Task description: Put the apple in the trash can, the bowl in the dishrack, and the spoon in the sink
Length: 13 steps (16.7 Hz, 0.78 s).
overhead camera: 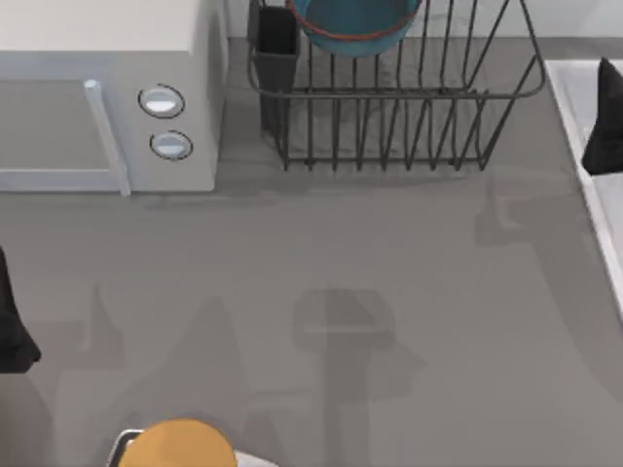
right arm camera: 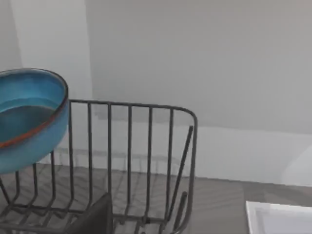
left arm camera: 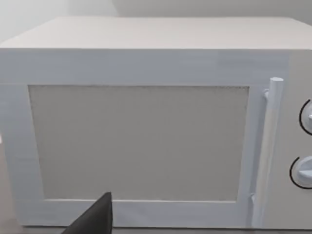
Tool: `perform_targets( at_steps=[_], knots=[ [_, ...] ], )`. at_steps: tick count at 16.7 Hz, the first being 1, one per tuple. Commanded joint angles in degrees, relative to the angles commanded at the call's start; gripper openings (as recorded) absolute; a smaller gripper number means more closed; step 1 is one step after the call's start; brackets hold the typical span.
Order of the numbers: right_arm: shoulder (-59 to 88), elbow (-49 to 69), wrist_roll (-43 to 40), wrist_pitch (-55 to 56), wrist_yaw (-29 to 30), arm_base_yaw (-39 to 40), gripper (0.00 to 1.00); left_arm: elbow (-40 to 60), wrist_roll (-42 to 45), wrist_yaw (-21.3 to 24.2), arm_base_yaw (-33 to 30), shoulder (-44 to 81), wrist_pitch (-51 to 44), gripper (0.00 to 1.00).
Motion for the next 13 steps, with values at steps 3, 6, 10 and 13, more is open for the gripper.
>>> perform_targets(
  at_steps=[3, 6, 10, 13],
  knots=[
    [-20.3, -12.5, -0.6, -7.5, -5.1, -5.7, 1.00, 0.0, 0.0, 0.0, 0.0, 0.0, 0.0, 1.00],
    [-37.4, -22.0, -1.0, -14.2, -8.5, -10.7, 1.00, 0.0, 0.0, 0.0, 0.0, 0.0, 0.0, 1.00],
    [-52.1, -28.7, -1.2, -20.4, -10.5, -15.6, 1.00, 0.0, 0.0, 0.0, 0.0, 0.0, 0.0, 1.00],
    [-56.8, -30.1, -1.1, -22.4, -10.7, -17.3, 1.00, 0.0, 0.0, 0.0, 0.0, 0.0, 0.0, 1.00]
  ],
)
